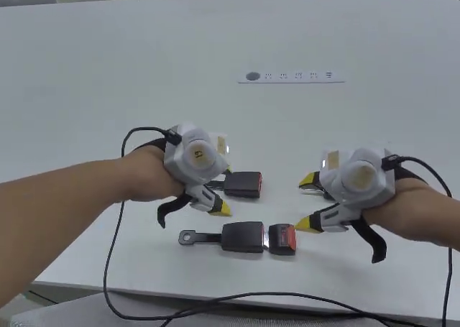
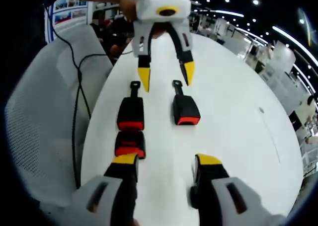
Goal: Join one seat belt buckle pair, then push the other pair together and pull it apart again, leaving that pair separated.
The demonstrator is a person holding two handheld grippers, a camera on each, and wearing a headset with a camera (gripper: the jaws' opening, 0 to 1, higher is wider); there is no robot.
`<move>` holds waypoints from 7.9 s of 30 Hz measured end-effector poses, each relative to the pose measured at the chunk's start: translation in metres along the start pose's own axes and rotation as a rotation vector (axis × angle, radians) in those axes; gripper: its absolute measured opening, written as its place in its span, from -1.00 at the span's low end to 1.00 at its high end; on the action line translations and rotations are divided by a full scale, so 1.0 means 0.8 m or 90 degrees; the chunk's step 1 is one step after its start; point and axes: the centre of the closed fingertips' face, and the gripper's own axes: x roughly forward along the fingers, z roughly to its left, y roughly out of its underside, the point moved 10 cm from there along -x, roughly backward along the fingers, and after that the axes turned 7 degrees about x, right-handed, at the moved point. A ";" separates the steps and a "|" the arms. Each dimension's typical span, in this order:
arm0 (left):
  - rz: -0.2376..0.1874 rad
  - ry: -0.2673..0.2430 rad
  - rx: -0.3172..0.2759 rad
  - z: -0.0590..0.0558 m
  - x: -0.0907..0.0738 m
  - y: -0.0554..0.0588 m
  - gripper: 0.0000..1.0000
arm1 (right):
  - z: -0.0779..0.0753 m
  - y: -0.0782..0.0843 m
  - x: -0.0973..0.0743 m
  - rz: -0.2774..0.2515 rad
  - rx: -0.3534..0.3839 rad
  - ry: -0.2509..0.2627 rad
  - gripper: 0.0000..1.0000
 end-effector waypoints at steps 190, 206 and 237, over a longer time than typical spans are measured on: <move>0.085 0.118 0.005 0.031 0.064 0.014 -0.37 | -0.068 0.100 -0.028 0.136 0.022 -0.009 -0.31; 0.099 0.100 0.044 0.031 0.064 0.014 -0.36 | -0.066 0.102 -0.033 0.147 0.025 0.020 -0.21; -0.013 -0.087 -0.142 -0.096 -0.123 0.093 0.55 | 0.049 0.092 -0.128 -0.038 0.210 0.115 0.30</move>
